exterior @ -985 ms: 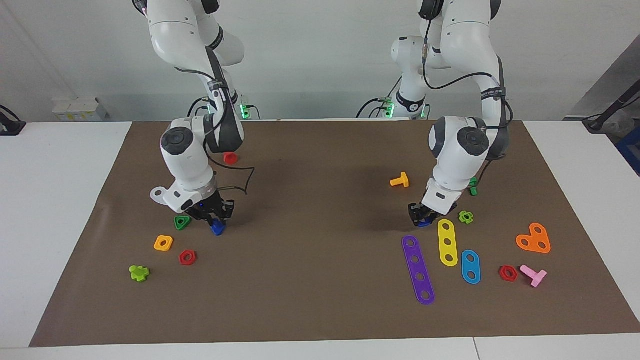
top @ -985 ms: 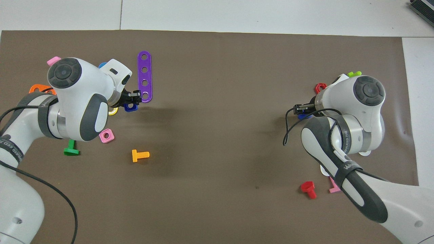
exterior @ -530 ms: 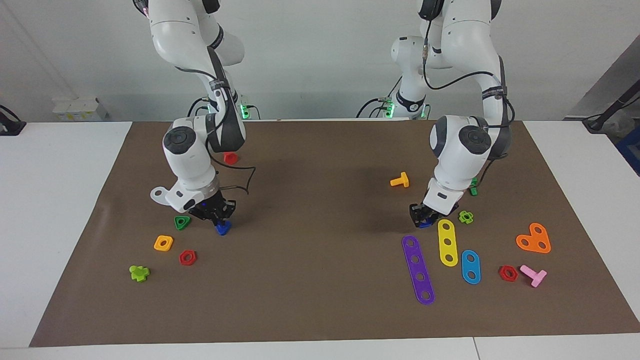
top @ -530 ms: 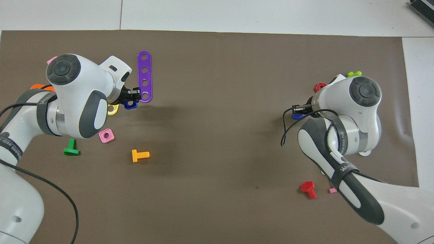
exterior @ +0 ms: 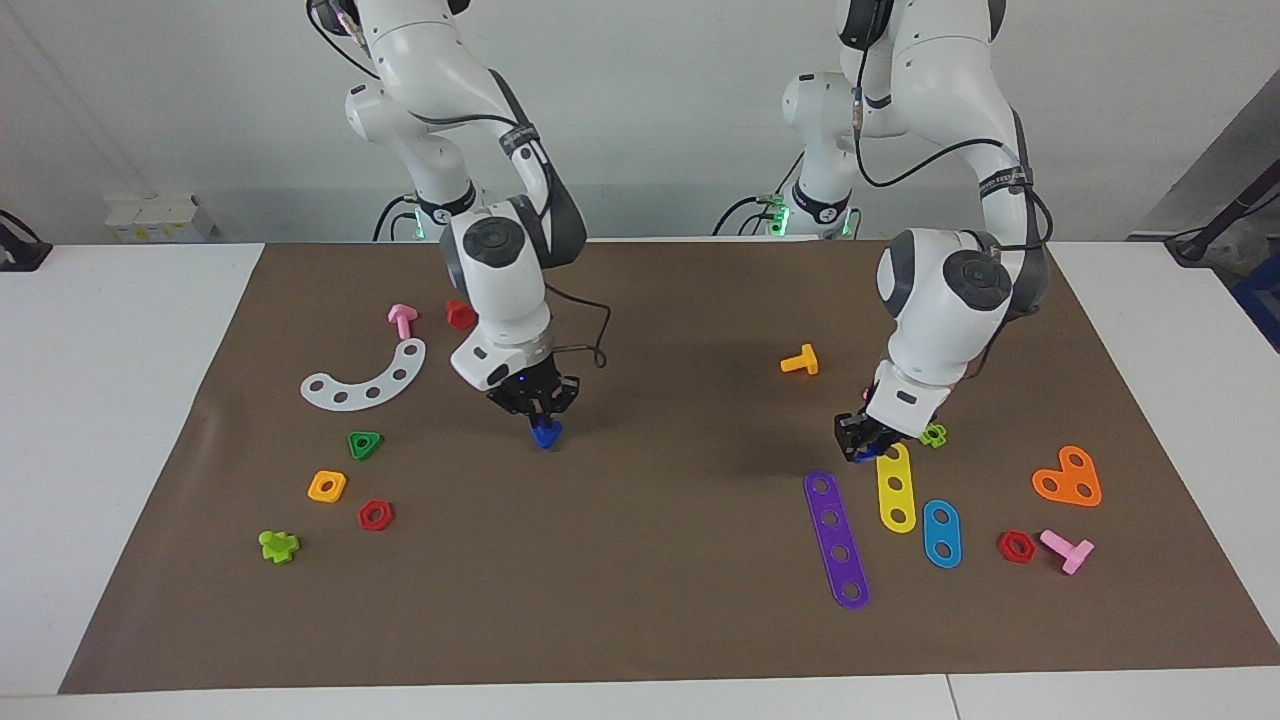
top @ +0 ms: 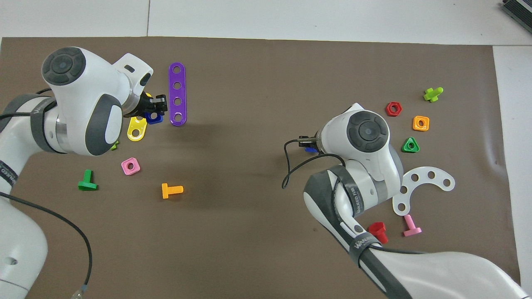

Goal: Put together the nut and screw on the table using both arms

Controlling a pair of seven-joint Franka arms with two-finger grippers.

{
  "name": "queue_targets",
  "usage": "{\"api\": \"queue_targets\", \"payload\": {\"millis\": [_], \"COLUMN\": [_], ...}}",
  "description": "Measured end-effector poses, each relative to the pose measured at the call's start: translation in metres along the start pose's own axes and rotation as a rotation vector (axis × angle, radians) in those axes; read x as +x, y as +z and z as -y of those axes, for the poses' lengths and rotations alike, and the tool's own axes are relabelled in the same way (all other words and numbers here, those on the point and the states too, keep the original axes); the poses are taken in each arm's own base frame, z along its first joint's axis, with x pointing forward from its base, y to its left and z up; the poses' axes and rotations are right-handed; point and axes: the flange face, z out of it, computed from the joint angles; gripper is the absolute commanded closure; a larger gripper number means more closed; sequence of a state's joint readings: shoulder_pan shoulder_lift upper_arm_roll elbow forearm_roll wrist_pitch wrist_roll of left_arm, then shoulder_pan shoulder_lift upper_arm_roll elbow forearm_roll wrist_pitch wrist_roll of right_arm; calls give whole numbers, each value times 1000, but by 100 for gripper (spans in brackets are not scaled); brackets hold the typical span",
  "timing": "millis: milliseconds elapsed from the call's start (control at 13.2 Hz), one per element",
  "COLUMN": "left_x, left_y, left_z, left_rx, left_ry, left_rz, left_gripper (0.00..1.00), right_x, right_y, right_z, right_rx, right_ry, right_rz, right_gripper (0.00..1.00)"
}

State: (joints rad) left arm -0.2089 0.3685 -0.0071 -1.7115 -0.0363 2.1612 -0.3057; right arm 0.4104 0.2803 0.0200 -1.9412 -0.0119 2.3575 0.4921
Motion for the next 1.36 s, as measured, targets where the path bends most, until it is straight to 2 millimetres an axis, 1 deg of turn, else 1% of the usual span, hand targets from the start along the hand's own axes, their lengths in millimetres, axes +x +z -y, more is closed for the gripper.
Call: {"api": "queue_targets", "payload": {"millis": [152,303,455,606,682,758,833,985,1061,1136,1212,1364], "left_x": [1,2,3,4,4,3,4,7,7,6,3,-12], "left_y": [0,-1,-3,-2,-2,-2,-4,-9,-10,-10,-9,-8], "left_z": [0,-1,-2,-3,-4,-6,-8,-13,-17,-22,-32,-73], "left_rx": [0,-2,-2,-1,-2,-4,-8,-15,-18,-21,-24,-34], "left_ry": [0,1,2,2,4,5,7,12,16,24,39,84], "left_rz": [-1,-4,-3,2,3,3,-1,-11,-14,-14,-12,-9], "left_gripper": [100,100,100,100,100,100,100,100,100,100,100,100], "right_x": [-18,-35,-43,-49,-52,-54,-54,-50,-45,-38,-30,-18], "right_y": [-4,1,7,17,23,28,29,25,21,10,-5,-52], "right_z": [38,67,84,93,97,100,101,100,98,93,87,67], "right_rx": [13,12,8,0,-7,-16,-19,-18,-13,-5,4,12], "right_ry": [6,17,31,32,31,33,38,45,52,64,79,116], "right_rz": [-4,4,6,17,22,22,19,10,1,-13,-29,-53], "right_gripper": [100,100,100,100,88,27,0,0,0,0,0,0]}}
